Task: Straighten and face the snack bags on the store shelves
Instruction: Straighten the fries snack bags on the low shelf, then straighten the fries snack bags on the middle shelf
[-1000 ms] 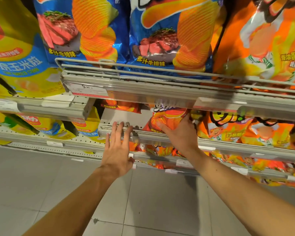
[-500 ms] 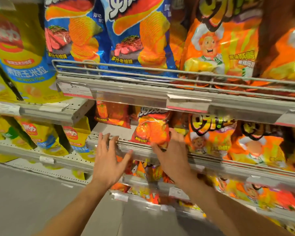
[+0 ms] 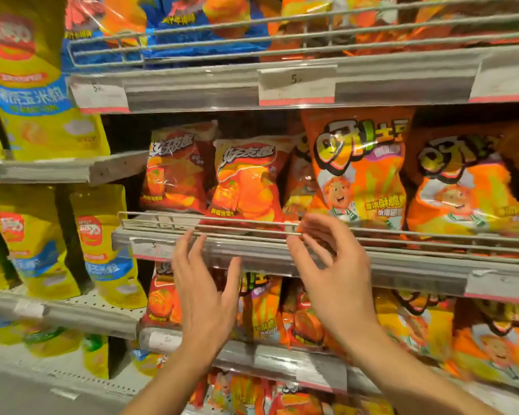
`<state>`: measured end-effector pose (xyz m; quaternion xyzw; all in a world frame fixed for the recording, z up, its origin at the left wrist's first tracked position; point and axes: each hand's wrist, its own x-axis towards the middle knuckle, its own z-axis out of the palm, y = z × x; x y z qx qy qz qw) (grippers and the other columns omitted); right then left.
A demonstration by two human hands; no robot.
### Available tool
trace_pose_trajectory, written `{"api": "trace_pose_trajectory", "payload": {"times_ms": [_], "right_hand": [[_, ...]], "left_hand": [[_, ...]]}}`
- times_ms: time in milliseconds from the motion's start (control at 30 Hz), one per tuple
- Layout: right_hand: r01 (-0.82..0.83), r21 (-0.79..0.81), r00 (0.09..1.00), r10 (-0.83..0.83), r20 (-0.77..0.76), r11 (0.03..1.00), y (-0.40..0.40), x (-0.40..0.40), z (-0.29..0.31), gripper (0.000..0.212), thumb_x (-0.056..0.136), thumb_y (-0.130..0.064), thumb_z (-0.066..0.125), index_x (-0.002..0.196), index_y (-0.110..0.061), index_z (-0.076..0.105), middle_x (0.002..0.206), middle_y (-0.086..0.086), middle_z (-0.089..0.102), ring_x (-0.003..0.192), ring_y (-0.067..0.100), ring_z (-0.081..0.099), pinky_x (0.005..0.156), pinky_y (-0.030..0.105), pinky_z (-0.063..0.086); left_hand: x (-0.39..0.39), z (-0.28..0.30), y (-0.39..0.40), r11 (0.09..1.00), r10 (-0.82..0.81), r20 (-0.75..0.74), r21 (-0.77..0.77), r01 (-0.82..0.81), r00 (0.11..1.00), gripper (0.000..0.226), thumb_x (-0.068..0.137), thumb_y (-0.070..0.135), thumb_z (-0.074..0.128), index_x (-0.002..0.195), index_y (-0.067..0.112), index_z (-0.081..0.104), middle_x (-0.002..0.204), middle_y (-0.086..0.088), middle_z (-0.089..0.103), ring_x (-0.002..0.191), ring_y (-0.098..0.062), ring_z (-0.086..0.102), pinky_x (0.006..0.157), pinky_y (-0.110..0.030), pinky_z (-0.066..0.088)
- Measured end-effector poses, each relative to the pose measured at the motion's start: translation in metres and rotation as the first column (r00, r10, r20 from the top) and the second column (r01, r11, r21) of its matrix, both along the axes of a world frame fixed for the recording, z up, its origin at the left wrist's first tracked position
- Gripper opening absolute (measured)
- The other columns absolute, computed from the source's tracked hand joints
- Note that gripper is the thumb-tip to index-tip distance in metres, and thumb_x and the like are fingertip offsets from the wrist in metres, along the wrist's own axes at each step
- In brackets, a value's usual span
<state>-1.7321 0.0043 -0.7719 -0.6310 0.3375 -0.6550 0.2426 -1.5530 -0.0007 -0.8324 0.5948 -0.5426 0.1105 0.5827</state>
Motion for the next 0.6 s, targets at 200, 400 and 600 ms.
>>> {"api": "trace_pose_trajectory", "payload": {"times_ms": [200,400,600], "right_hand": [[0.166,0.052,0.983,-0.169,0.066,0.985,0.003,-0.04,-0.064,0.014,0.091,-0.015,0.075,0.105,-0.017,0.071,0.096,-0.006,0.073,0.091,0.004,0.069,0.08,0.015,0.055],[0.402,0.143,0.91,-0.412,0.048,0.905,0.006,-0.078,-0.107,0.015,0.092,-0.018,0.074,0.106,-0.018,0.07,0.096,-0.008,0.071,0.089,0.003,0.067,0.079,0.018,0.053],[0.429,0.313,0.903,-0.411,-0.124,0.847,0.003,-0.09,-0.143,0.025,0.089,-0.026,0.078,0.109,-0.021,0.065,0.11,0.002,0.07,0.099,0.017,0.067,0.088,0.032,0.054]], "left_hand": [[-0.027,-0.055,0.011,0.991,-0.106,-0.063,-0.088,0.1,0.992,0.053,0.091,0.028,0.064,0.133,0.004,0.044,0.138,-0.013,0.042,0.129,-0.024,0.039,0.108,-0.007,0.018],[-0.031,-0.085,0.012,0.998,-0.061,-0.265,0.004,0.064,0.962,0.05,0.089,0.025,0.071,0.129,0.008,0.045,0.127,-0.009,0.045,0.121,-0.025,0.041,0.102,-0.032,0.032],[-0.017,-0.093,0.005,0.933,-0.133,-0.293,0.285,0.22,0.947,0.072,0.083,0.03,0.077,0.139,0.004,0.04,0.136,-0.015,0.047,0.128,-0.031,0.041,0.108,-0.047,0.036]]}}
